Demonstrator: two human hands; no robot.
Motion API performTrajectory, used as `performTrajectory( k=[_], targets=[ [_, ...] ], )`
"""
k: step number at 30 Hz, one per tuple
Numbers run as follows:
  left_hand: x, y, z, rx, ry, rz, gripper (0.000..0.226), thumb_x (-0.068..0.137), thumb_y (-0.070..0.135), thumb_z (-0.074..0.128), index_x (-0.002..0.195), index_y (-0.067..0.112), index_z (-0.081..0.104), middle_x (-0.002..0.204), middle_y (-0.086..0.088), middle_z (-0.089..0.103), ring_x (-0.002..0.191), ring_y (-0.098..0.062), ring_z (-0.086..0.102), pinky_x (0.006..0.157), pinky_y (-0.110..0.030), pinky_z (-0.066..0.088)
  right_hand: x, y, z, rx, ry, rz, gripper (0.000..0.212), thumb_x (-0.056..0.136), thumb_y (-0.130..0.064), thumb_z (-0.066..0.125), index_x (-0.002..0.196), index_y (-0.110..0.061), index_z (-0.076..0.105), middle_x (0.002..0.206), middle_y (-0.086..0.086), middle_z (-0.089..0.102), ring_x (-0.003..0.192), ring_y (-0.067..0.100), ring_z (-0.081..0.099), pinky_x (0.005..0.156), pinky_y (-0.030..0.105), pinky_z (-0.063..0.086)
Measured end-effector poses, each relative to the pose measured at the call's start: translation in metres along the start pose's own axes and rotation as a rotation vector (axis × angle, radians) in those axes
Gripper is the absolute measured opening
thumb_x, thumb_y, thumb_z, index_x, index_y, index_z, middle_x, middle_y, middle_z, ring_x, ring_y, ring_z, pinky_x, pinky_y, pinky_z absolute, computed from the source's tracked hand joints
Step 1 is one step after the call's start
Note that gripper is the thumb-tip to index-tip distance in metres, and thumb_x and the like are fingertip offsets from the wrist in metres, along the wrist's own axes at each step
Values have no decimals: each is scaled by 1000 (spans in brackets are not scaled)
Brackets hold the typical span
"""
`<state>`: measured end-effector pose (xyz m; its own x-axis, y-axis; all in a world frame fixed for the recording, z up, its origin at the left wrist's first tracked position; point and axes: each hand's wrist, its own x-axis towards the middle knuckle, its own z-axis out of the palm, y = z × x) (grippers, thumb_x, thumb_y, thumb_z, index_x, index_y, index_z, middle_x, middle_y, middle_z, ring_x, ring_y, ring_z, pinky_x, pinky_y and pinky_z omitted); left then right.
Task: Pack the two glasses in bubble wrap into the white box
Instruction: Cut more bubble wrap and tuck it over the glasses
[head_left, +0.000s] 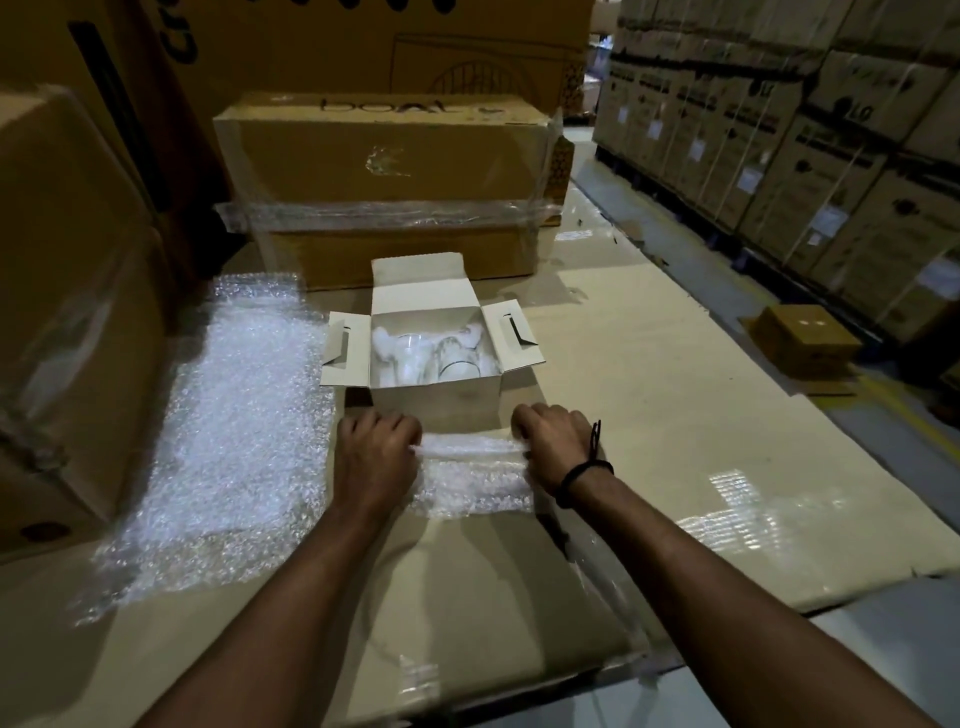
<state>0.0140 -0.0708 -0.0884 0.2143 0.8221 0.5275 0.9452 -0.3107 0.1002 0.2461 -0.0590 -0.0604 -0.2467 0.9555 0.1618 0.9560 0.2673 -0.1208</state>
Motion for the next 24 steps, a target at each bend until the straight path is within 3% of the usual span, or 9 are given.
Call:
performTrajectory(
  k=[3,6,8,11,13,15,17,20,24],
  targets=[
    [-10,-6,2,-66,17,20,24,53,7,58,74,19,56,76,0,57,71,-28,53,66,-36,33,-5,5,4,16,122,-49,28,48,3,58,67,-18,55,69,5,56,63,32,55,56,30,23],
    [-20,-11,-3,-173,10,73,24,53,6,56,75,16,58,89,-1,61,83,-26,54,68,-36,37,-15,10,15,42,111,-197,19,47,-9,54,64,-17,51,71,4,58,61,30,54,54,27,25],
    [-30,-14,-7,-237,-26,109,23,54,7,58,74,16,59,97,2,65,92,-22,55,72,-36,39,-21,17,30,39,3,-258,23,49,-14,60,70,-17,52,77,4,60,69,32,58,53,29,33],
    [-42,-18,-5,-301,-196,107,18,59,18,62,76,22,61,91,13,66,88,-17,59,77,-40,43,-25,26,38,69,-186,-279,19,62,-25,57,80,-21,59,97,1,65,88,31,61,68,32,43],
    [-47,-20,-5,-322,-258,78,15,64,31,62,78,25,63,90,16,66,87,-16,61,79,-41,42,-25,29,30,94,-208,-296,26,69,-40,47,82,-23,62,113,-4,64,106,25,58,83,36,41],
    [-46,-19,-9,-307,-199,70,19,69,39,58,80,26,67,96,14,68,90,-16,62,79,-39,41,-27,29,21,103,-168,-284,43,75,-58,39,88,-26,64,126,-8,59,121,18,49,99,40,33],
    [-42,-12,-13,-282,-102,61,25,76,38,56,90,23,69,110,5,66,103,-18,59,82,-36,40,-27,19,17,128,-113,-272,63,78,-67,29,111,-26,63,139,-4,52,131,18,42,107,41,25],
    [-37,1,-9,-237,-172,18,41,90,40,44,122,20,63,137,-2,55,128,-20,46,98,-35,35,-26,0,26,67,-246,-263,86,77,-67,6,146,-24,33,157,-1,25,143,19,24,114,40,15],
    [-40,5,3,-109,-604,-17,78,84,58,-1,153,32,25,161,6,19,148,-14,17,117,-42,10,-28,-4,43,0,-397,-244,81,80,-64,2,152,-28,8,161,-5,3,147,15,2,117,42,0]
  ],
)
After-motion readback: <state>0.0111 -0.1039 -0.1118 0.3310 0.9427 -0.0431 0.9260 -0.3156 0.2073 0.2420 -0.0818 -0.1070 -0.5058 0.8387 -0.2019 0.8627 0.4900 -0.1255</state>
